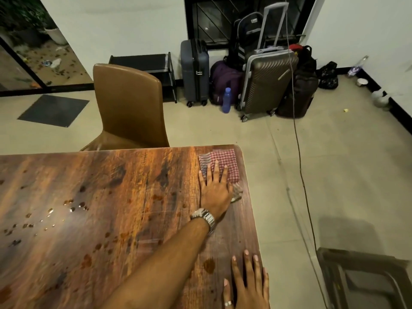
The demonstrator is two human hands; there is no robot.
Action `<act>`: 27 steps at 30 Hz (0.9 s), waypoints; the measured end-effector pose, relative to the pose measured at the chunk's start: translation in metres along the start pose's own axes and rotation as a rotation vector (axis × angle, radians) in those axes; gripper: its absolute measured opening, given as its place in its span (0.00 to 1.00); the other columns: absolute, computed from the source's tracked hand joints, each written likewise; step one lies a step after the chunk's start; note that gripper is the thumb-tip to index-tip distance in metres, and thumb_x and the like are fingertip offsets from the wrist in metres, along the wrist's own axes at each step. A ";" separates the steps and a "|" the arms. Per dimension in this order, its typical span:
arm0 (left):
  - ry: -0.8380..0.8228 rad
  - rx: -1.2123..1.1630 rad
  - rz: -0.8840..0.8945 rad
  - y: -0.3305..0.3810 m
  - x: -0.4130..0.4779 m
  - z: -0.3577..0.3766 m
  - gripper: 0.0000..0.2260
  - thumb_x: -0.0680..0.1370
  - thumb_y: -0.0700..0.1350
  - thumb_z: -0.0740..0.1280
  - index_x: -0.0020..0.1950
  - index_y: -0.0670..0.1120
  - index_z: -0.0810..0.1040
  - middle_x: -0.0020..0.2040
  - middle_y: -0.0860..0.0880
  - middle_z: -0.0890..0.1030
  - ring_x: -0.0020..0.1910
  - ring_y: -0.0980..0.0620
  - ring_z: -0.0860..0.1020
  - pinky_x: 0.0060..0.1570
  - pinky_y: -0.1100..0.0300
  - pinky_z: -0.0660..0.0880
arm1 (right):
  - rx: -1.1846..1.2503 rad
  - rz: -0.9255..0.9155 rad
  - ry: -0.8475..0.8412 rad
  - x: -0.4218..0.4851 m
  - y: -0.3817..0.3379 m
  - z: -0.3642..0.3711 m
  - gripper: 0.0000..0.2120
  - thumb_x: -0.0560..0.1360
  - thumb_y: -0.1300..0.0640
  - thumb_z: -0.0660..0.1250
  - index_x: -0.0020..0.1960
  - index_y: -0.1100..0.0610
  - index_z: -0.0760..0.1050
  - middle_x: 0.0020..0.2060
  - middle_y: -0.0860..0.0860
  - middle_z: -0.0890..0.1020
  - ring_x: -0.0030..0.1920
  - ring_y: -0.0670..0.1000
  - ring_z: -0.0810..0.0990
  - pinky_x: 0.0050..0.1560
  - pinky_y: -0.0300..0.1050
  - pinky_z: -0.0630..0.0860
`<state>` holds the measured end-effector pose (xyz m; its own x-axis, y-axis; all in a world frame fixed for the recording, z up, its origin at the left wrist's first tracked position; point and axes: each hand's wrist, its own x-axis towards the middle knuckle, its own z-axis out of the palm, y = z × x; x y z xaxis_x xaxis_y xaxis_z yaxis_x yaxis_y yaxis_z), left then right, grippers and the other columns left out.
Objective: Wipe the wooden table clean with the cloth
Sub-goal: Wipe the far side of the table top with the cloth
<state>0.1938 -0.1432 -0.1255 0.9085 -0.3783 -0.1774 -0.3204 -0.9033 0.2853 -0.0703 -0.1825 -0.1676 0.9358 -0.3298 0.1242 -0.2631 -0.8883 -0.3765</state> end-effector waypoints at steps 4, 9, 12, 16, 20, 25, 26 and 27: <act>0.050 -0.033 0.032 -0.022 -0.077 0.012 0.31 0.82 0.60 0.42 0.83 0.50 0.49 0.82 0.46 0.40 0.81 0.42 0.38 0.76 0.37 0.34 | -0.041 -0.002 -0.046 0.004 0.002 -0.003 0.28 0.78 0.38 0.47 0.71 0.50 0.68 0.75 0.54 0.63 0.81 0.52 0.49 0.74 0.56 0.55; 0.024 -0.023 -0.007 -0.017 -0.086 0.018 0.34 0.81 0.66 0.46 0.82 0.48 0.54 0.82 0.43 0.38 0.80 0.43 0.34 0.76 0.36 0.36 | -0.098 -0.002 -0.009 0.001 0.000 -0.003 0.28 0.79 0.39 0.47 0.71 0.50 0.69 0.73 0.57 0.70 0.80 0.52 0.50 0.72 0.59 0.59; 0.041 -0.017 -0.021 0.010 -0.065 0.022 0.36 0.80 0.70 0.44 0.83 0.52 0.45 0.82 0.43 0.37 0.80 0.39 0.34 0.75 0.33 0.34 | -0.077 -0.002 0.023 0.002 0.000 -0.004 0.27 0.79 0.39 0.48 0.70 0.50 0.69 0.70 0.58 0.74 0.80 0.51 0.51 0.72 0.57 0.58; 0.002 0.021 0.013 0.032 -0.045 0.022 0.32 0.82 0.64 0.47 0.83 0.52 0.49 0.84 0.45 0.45 0.81 0.38 0.43 0.76 0.32 0.39 | -0.042 -0.013 0.033 0.001 0.000 -0.004 0.30 0.79 0.39 0.47 0.70 0.52 0.73 0.72 0.58 0.73 0.80 0.53 0.55 0.75 0.54 0.54; 0.023 -0.017 -0.009 -0.006 -0.027 0.004 0.29 0.83 0.63 0.46 0.83 0.54 0.48 0.83 0.47 0.42 0.82 0.43 0.40 0.77 0.37 0.37 | -0.029 -0.021 0.019 0.000 0.001 -0.002 0.32 0.79 0.38 0.47 0.67 0.55 0.78 0.70 0.60 0.75 0.75 0.58 0.61 0.76 0.52 0.52; 0.104 -0.045 -0.297 -0.173 -0.040 -0.034 0.30 0.81 0.63 0.42 0.83 0.56 0.46 0.84 0.47 0.44 0.82 0.42 0.42 0.78 0.38 0.39 | -0.051 -0.047 0.037 0.000 0.000 0.001 0.30 0.78 0.39 0.47 0.67 0.54 0.76 0.67 0.62 0.76 0.70 0.63 0.68 0.76 0.52 0.51; 0.109 -0.040 -0.362 -0.212 -0.054 -0.043 0.31 0.80 0.63 0.41 0.83 0.56 0.46 0.84 0.47 0.45 0.82 0.42 0.43 0.78 0.38 0.40 | -0.049 -0.044 0.040 0.001 -0.001 0.000 0.31 0.79 0.39 0.47 0.67 0.55 0.77 0.67 0.62 0.76 0.70 0.63 0.68 0.76 0.52 0.51; 0.111 -0.030 -0.428 -0.248 -0.071 -0.050 0.32 0.80 0.64 0.39 0.83 0.56 0.46 0.84 0.46 0.46 0.82 0.42 0.43 0.78 0.38 0.40 | -0.041 -0.044 0.048 0.002 -0.001 0.001 0.31 0.79 0.39 0.48 0.67 0.55 0.77 0.67 0.62 0.77 0.69 0.64 0.68 0.76 0.52 0.52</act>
<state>0.2226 0.1180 -0.1367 0.9815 0.0543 -0.1835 0.0976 -0.9669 0.2356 -0.0683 -0.1816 -0.1676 0.9345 -0.3045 0.1842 -0.2324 -0.9141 -0.3323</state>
